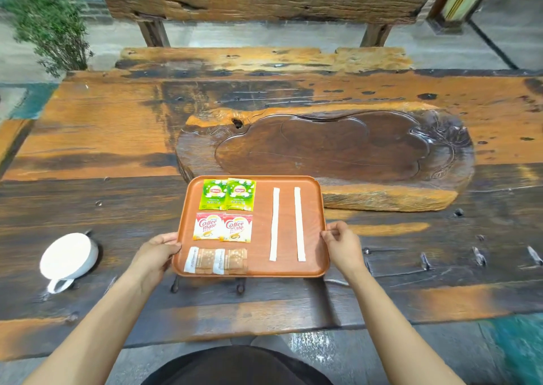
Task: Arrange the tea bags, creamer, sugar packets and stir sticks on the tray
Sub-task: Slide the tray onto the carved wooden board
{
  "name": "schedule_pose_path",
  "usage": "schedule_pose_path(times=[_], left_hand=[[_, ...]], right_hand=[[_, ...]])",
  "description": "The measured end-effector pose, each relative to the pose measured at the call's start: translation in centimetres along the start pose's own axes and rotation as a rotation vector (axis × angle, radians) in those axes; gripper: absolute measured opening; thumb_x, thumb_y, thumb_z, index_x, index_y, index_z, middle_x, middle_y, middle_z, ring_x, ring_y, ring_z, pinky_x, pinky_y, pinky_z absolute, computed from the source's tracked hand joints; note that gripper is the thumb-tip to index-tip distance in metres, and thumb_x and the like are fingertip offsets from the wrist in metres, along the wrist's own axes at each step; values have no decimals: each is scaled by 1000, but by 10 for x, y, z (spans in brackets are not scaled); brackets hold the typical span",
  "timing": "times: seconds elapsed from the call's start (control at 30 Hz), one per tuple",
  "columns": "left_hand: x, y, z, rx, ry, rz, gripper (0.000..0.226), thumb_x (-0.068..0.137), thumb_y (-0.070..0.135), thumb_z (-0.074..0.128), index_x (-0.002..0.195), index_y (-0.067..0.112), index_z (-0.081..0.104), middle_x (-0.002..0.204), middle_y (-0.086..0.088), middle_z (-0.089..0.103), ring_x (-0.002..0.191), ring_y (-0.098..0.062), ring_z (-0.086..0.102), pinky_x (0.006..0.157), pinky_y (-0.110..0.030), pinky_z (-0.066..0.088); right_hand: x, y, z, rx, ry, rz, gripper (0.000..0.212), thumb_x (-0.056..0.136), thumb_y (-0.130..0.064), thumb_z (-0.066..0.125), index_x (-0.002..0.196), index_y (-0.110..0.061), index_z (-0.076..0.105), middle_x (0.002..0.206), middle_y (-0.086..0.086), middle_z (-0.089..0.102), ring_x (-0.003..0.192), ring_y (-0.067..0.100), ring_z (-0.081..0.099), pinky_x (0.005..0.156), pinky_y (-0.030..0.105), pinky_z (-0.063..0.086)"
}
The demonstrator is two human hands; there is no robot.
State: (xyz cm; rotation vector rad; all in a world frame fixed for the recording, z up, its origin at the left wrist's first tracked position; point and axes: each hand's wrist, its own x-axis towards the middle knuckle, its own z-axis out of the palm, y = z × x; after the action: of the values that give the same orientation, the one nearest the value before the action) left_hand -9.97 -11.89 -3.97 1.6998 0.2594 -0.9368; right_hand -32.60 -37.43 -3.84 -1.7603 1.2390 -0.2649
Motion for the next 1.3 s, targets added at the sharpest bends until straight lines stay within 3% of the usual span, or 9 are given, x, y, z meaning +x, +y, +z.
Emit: schedule_pose_path(times=[0.13,0.3,0.5,0.63,0.7,0.8,0.97,1.1,1.3], left_hand=[[8,27,25,33,-6,25,36,88,-11,41,122,-9,48,106,-21,59,64,-17,63,62,-21,50],[20,62,61,70,-13,59,31,86,-13,44,115,-6,53,86,-13,63,39,-2,61,38,-11,47],[44,104,103,154,-42,80,30,86,-11,45,114,-5,55,77,-8,62,38,-2,60,34,-10,43],[65,129,132,198,-57,80,30,85,-15,45,113,-9,53,74,-8,60,52,-12,60,33,-10,43],[77,138,145,213,-67,78,29,84,-16,45,111,-8,54,74,-8,60,57,-13,59,38,-13,48],[94,145,165,228,-92,78,28,84,-16,46,108,-5,56,77,-9,61,68,-17,57,59,-23,50],[117,147,192,256,-83,94,22,83,-15,49,97,-1,57,85,-16,63,77,-25,60,67,-30,51],[128,137,210,306,-48,96,21,81,-13,52,98,-2,60,92,-20,65,84,-29,61,87,-44,51],[131,123,231,343,-32,110,20,80,-8,57,98,0,62,95,-19,69,87,-29,65,89,-42,53]], right_hand=[[24,-11,-22,-10,39,3,5,90,-6,52,92,-7,56,77,-1,58,80,20,56,68,27,42],[62,-18,-44,-83,105,1,14,89,-6,53,101,-1,59,94,13,64,92,27,59,76,28,40],[113,-27,-63,-129,152,20,13,89,-9,53,99,-3,60,100,17,68,93,29,61,78,31,43],[148,-31,-77,-152,204,31,10,88,-10,55,94,-7,62,96,16,69,89,26,60,74,26,39],[163,-32,-82,-155,218,42,9,87,-9,57,92,-7,63,94,16,70,92,29,62,73,25,39],[185,-32,-90,-156,235,59,8,86,-10,57,90,-9,64,93,15,70,90,28,62,74,26,39],[214,-29,-101,-137,286,94,7,86,-11,59,88,-11,65,92,12,69,82,20,55,74,25,37],[229,-18,-103,-164,293,162,7,87,-13,58,85,-13,64,95,13,69,83,22,55,73,27,38],[245,-7,-104,-197,353,212,17,87,-11,58,100,-4,68,107,18,69,103,33,60,87,31,44]])
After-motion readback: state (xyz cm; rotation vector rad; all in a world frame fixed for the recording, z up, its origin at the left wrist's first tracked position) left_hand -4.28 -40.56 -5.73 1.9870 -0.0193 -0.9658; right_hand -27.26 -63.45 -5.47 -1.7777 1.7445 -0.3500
